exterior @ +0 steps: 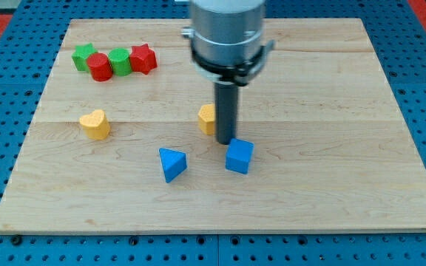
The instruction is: Slide the yellow hexagon closer to the blue triangle
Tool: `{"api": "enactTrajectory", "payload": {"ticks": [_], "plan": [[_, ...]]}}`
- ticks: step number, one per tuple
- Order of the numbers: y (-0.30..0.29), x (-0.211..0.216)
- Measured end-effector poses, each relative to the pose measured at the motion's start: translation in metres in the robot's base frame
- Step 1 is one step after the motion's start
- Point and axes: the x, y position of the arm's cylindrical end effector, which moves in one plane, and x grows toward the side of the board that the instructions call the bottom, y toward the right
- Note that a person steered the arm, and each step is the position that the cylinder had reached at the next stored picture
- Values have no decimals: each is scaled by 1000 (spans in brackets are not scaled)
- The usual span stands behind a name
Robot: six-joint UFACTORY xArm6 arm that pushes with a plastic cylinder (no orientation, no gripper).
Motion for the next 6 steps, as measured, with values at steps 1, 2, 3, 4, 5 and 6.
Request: {"api": "enactTrajectory", "payload": {"ticks": [1,2,3,4,5,6], "plan": [[25,39],[14,55],[101,58],[108,98],[67,98],[70,81]]}}
